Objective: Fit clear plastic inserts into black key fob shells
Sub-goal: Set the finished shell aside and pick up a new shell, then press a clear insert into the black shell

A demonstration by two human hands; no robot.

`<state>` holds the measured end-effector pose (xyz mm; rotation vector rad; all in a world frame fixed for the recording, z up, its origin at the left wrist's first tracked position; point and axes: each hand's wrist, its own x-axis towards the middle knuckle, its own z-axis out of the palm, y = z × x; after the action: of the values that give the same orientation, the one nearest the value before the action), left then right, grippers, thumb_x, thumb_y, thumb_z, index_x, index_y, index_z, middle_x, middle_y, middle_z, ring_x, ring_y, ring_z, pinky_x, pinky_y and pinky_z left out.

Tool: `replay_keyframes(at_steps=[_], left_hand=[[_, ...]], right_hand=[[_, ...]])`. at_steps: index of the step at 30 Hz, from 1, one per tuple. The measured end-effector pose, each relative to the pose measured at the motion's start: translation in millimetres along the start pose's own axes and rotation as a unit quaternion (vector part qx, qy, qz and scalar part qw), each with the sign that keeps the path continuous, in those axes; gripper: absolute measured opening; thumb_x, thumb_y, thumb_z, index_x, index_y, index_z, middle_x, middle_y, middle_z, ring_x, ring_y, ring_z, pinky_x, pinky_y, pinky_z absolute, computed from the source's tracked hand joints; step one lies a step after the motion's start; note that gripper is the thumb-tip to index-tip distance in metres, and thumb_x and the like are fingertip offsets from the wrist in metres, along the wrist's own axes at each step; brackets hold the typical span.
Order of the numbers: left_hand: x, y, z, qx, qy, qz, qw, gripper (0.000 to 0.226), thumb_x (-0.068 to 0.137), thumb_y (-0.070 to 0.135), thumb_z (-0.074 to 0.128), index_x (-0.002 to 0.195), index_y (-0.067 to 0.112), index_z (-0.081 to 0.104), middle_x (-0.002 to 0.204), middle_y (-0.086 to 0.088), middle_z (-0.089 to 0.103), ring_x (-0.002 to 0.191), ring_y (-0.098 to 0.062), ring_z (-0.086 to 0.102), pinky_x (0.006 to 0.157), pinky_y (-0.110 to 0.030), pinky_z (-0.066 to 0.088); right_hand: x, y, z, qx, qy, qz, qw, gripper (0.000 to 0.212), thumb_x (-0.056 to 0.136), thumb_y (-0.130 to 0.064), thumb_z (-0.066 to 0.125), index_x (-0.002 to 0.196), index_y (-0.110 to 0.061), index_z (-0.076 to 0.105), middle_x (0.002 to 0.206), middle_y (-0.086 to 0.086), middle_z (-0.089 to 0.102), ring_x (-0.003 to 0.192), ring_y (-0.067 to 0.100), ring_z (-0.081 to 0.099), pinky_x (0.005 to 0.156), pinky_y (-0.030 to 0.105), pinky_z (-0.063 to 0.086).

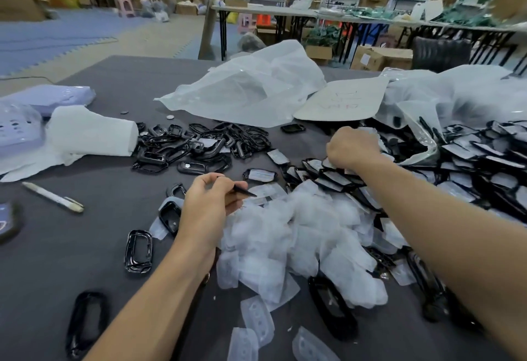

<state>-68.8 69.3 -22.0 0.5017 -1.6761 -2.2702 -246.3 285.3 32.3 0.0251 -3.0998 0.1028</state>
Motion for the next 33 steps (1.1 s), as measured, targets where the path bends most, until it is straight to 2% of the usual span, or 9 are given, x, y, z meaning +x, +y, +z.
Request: replay_keyframes(at_steps=[5, 9, 13, 15, 16, 18, 24, 26, 33], left_hand=[[5, 2, -8, -0.018, 0.0, 0.001, 1.0, 0.01, 0.102, 0.011, 0.051, 0.103, 0.018, 0.058, 0.097, -0.008, 0.081, 0.089, -0.016, 0.077, 0.073, -0.026, 0.06], [6, 6, -14, -0.028, 0.005, -0.001, 1.0, 0.009, 0.102, 0.012, 0.053, 0.102, 0.019, 0.058, 0.097, -0.008, 0.081, 0.088, -0.015, 0.078, 0.068, -0.021, 0.059], [8, 10, -17, -0.048, -0.006, -0.013, 0.999, 0.012, 0.104, 0.01, 0.053, 0.102, 0.02, 0.06, 0.1, -0.009, 0.081, 0.087, -0.014, 0.076, 0.075, -0.026, 0.058], [7, 13, -18, -0.061, -0.015, -0.02, 0.998, 0.014, 0.105, 0.009, 0.055, 0.102, 0.02, 0.062, 0.102, -0.008, 0.081, 0.087, -0.014, 0.076, 0.076, -0.026, 0.058], [7, 14, -18, -0.066, -0.016, -0.02, 0.997, 0.015, 0.105, 0.008, 0.056, 0.102, 0.021, 0.063, 0.102, -0.007, 0.081, 0.088, -0.014, 0.076, 0.075, -0.025, 0.059], [4, 14, -17, -0.068, -0.02, -0.016, 0.997, 0.016, 0.105, 0.007, 0.056, 0.102, 0.021, 0.063, 0.104, -0.006, 0.081, 0.092, -0.015, 0.076, 0.076, -0.024, 0.059], [-10, 14, -12, -0.044, -0.092, 0.003, 0.995, 0.026, 0.102, -0.002, 0.054, 0.11, 0.016, 0.071, 0.1, -0.01, 0.08, 0.085, -0.018, 0.075, 0.074, -0.026, 0.062], [-12, 14, -13, -0.031, -0.112, 0.007, 0.993, 0.028, 0.102, -0.002, 0.054, 0.113, 0.015, 0.074, 0.101, -0.01, 0.08, 0.085, -0.019, 0.075, 0.075, -0.025, 0.061], [-12, 10, -11, -0.01, -0.148, 0.016, 0.989, 0.028, 0.099, 0.002, 0.061, 0.121, 0.015, 0.074, 0.107, -0.011, 0.08, 0.088, -0.021, 0.076, 0.082, -0.028, 0.062]], right_hand=[[26, -6, 19, -0.074, 0.017, -0.01, 0.997, 0.027, 0.087, -0.009, 0.061, 0.114, -0.009, 0.059, 0.121, 0.016, 0.065, 0.116, 0.037, 0.062, 0.09, 0.041, 0.043], [27, -11, 20, -0.08, 0.077, -0.023, 0.994, 0.011, 0.088, -0.006, 0.057, 0.09, -0.016, 0.059, 0.11, 0.012, 0.071, 0.107, 0.034, 0.066, 0.091, 0.041, 0.037], [6, -23, 11, 0.075, 0.157, -0.047, 0.984, 0.019, 0.09, -0.016, 0.064, 0.096, -0.027, 0.079, 0.096, 0.002, 0.077, 0.101, 0.025, 0.065, 0.099, 0.039, 0.039], [-24, -42, 4, 0.27, 0.135, -0.07, 0.951, 0.014, 0.089, -0.022, 0.071, 0.088, -0.029, 0.082, 0.077, -0.01, 0.077, 0.077, 0.007, 0.069, 0.08, 0.026, 0.054], [-42, -53, 3, 0.373, 0.1, -0.072, 0.919, 0.011, 0.086, -0.021, 0.074, 0.084, -0.029, 0.082, 0.067, -0.014, 0.074, 0.061, -0.002, 0.065, 0.065, 0.016, 0.052], [-77, -72, 5, 0.528, 0.021, -0.054, 0.847, 0.014, 0.086, -0.013, 0.078, 0.078, -0.025, 0.08, 0.062, -0.011, 0.073, 0.047, 0.001, 0.059, 0.05, 0.016, 0.046], [-145, -86, 18, 0.734, -0.11, -0.019, 0.67, 0.009, 0.096, 0.006, 0.059, 0.097, -0.003, 0.061, 0.073, 0.016, 0.073, 0.055, 0.024, 0.07, 0.052, 0.028, 0.057], [-154, -82, 22, 0.748, -0.105, -0.017, 0.655, 0.012, 0.097, 0.007, 0.057, 0.098, -0.005, 0.057, 0.072, 0.016, 0.071, 0.057, 0.026, 0.07, 0.052, 0.029, 0.057], [-161, -76, 31, 0.727, -0.015, -0.004, 0.687, 0.023, 0.088, 0.0, 0.074, 0.069, -0.013, 0.071, 0.063, 0.002, 0.066, 0.052, 0.008, 0.056, 0.051, 0.017, 0.044]])
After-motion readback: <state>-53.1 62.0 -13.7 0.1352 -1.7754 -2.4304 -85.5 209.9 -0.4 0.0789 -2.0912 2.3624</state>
